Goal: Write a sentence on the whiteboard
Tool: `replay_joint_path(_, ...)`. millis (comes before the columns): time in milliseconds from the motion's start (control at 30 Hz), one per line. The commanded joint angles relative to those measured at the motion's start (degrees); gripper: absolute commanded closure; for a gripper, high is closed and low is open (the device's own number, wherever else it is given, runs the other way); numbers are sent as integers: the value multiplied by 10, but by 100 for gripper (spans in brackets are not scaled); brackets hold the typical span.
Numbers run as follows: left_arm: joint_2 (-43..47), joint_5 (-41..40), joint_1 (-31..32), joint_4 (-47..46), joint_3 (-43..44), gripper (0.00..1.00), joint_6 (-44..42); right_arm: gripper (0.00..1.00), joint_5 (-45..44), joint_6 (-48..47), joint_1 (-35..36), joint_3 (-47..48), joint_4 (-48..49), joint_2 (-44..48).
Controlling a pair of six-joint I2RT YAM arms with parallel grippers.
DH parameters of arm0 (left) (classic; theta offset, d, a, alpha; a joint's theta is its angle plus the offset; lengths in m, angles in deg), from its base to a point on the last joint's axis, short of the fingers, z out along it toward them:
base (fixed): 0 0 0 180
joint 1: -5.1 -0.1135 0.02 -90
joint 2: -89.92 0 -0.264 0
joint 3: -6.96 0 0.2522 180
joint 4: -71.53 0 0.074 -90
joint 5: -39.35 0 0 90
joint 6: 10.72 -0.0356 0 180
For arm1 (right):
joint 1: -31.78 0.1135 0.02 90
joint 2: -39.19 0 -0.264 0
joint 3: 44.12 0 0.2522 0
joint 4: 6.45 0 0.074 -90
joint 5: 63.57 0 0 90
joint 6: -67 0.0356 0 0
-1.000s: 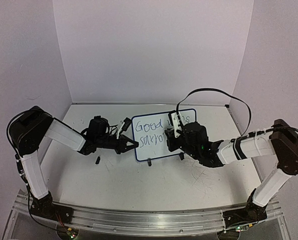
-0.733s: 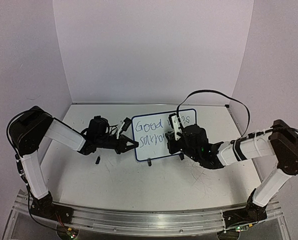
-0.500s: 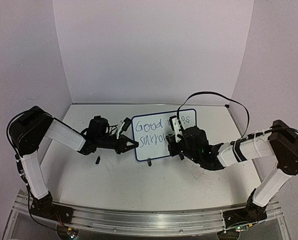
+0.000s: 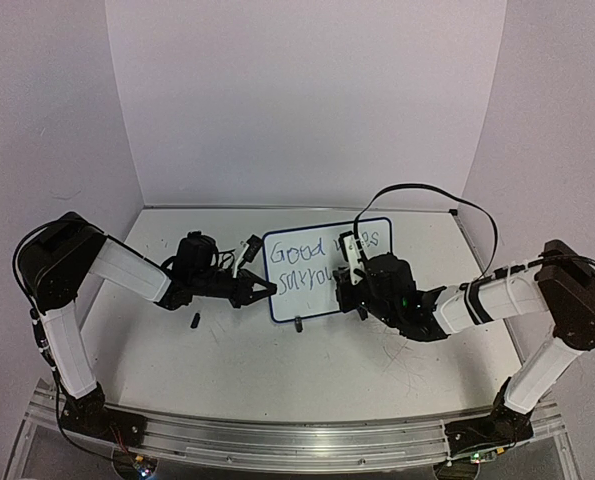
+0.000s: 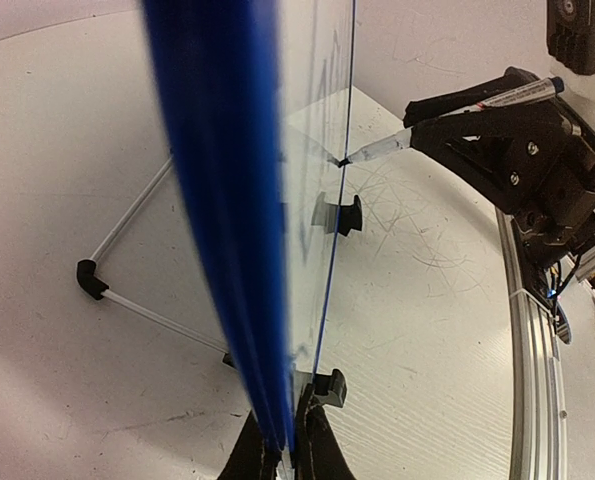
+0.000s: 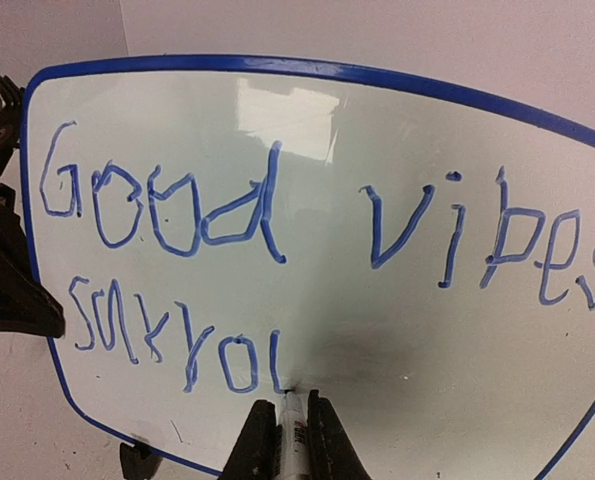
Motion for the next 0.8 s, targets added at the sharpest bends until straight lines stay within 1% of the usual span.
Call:
replay_joint_path(0, 13, -87, -13, 34, -3, 100, -30, 100, -31, -16, -7, 28, 16, 17)
replay_joint_path(767, 12, -87, -13, 34, -2, 100, -30, 100, -40, -28, -14, 36, 24, 31)
